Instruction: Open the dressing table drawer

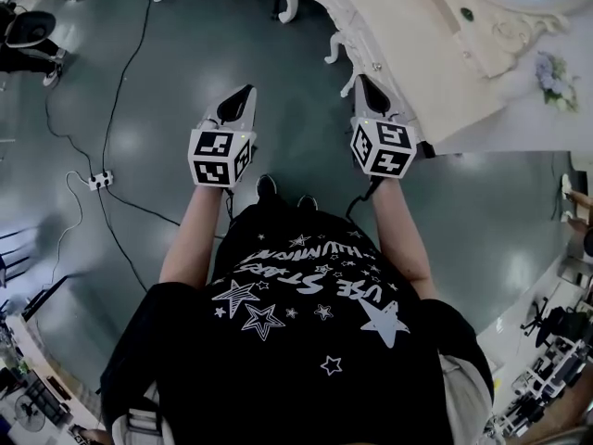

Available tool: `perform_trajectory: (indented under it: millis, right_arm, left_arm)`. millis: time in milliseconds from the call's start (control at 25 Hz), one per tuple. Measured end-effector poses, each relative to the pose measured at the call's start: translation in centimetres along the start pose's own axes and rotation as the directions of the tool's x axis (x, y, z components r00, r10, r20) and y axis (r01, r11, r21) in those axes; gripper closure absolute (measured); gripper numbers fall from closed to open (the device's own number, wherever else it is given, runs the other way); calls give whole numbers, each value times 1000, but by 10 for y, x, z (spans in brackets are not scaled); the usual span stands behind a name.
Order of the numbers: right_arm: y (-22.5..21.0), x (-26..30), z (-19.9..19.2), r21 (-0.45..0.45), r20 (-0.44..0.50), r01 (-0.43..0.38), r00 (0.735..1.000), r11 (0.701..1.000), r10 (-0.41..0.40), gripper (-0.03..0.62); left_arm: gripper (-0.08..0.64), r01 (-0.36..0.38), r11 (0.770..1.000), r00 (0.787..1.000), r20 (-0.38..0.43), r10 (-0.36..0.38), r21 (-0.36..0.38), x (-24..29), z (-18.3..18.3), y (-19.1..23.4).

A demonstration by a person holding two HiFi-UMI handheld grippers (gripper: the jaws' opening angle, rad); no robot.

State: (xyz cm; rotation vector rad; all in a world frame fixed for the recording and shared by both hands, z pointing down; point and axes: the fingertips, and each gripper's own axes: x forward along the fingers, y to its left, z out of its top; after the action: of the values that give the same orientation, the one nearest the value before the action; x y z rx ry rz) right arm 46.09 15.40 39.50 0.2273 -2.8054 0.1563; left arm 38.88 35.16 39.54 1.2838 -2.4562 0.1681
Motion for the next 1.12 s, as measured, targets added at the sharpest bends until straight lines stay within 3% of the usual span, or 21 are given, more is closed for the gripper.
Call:
perform_trajectory:
  millis: [320, 560, 680, 1120]
  right_arm:
    - [20, 43, 17, 42, 47, 65, 997, 997, -67, 562]
    - [34, 81, 26, 47, 25, 106, 994, 993, -107, 318]
    - [32, 100, 25, 65, 4, 107, 994, 992, -108, 248]
    - [-27, 224, 38, 127, -17, 127, 992, 984, -125, 250]
  left_arm:
    - [560, 28, 1000, 999, 23, -28, -1, 9, 4, 58]
    - [560, 45, 999, 999, 27, -44, -4, 22, 13, 103]
    - [560, 50, 999, 999, 20, -50, -10, 35, 16, 115]
    - [558, 69, 998, 997, -27, -69, 4, 145, 40, 159]
